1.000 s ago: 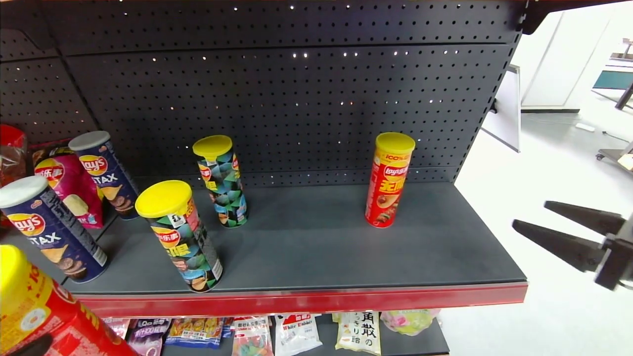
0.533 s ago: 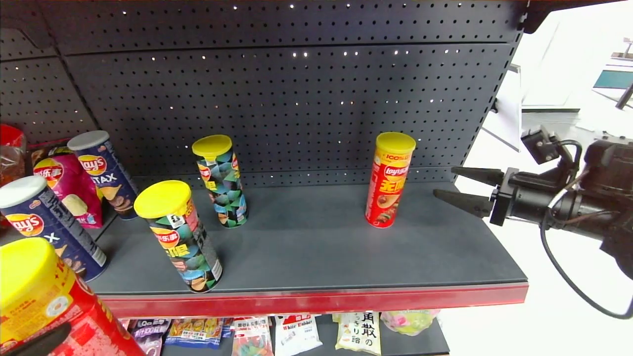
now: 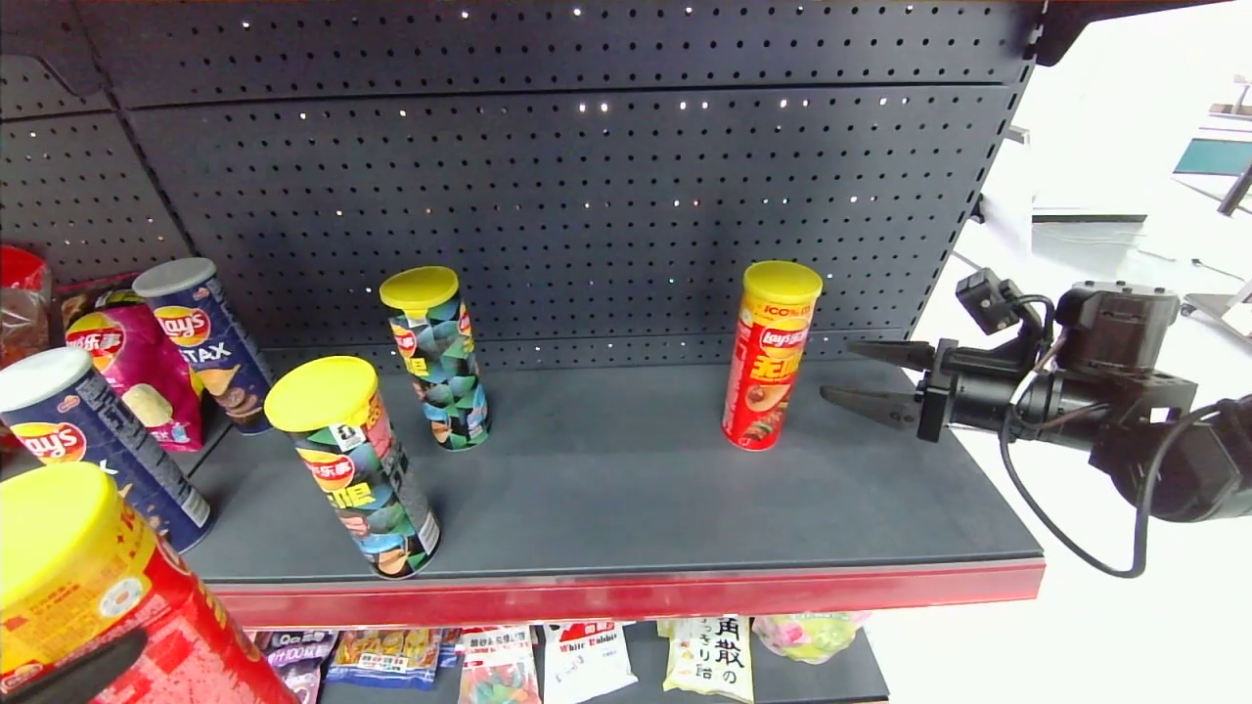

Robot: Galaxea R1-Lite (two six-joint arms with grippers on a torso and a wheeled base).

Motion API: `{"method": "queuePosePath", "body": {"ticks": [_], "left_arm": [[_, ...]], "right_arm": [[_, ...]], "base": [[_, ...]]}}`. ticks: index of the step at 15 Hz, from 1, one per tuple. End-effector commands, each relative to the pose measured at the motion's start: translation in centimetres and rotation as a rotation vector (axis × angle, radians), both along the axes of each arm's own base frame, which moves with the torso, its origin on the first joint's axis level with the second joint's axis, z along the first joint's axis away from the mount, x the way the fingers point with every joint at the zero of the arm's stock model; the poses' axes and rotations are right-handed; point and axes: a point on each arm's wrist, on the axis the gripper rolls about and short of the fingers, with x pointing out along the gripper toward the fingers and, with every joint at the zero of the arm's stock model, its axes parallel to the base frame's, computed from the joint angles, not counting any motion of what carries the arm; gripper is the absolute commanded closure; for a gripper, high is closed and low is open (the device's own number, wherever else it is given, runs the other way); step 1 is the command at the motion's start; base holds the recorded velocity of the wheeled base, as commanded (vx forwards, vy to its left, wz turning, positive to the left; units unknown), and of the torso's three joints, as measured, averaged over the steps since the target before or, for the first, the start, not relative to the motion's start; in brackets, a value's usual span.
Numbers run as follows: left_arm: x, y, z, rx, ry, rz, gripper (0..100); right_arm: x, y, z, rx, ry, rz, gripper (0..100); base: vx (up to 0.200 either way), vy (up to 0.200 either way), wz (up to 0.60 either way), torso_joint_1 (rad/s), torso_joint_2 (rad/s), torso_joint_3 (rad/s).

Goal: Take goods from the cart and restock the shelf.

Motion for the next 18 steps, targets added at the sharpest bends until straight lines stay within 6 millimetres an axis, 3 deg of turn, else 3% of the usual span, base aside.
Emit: {"method": "queuePosePath", "body": {"ticks": [1, 18], "left_arm": [[0.0, 0.0, 0.0, 0.002, 0.001, 0.000, 100], [0.2, 0.0, 0.0, 0.009, 0.006, 0.003, 100]], "right_arm": [[1.0, 0.1, -0.6, 0.001, 0.006, 0.011, 0], [3.8, 2.9, -1.7, 0.005, -0.006, 0.093, 0]], "base": [[0.000, 0.000, 0.00, 0.000, 0.00, 0.000], [0.000, 0.000, 0.00, 0.000, 0.00, 0.000]]}}
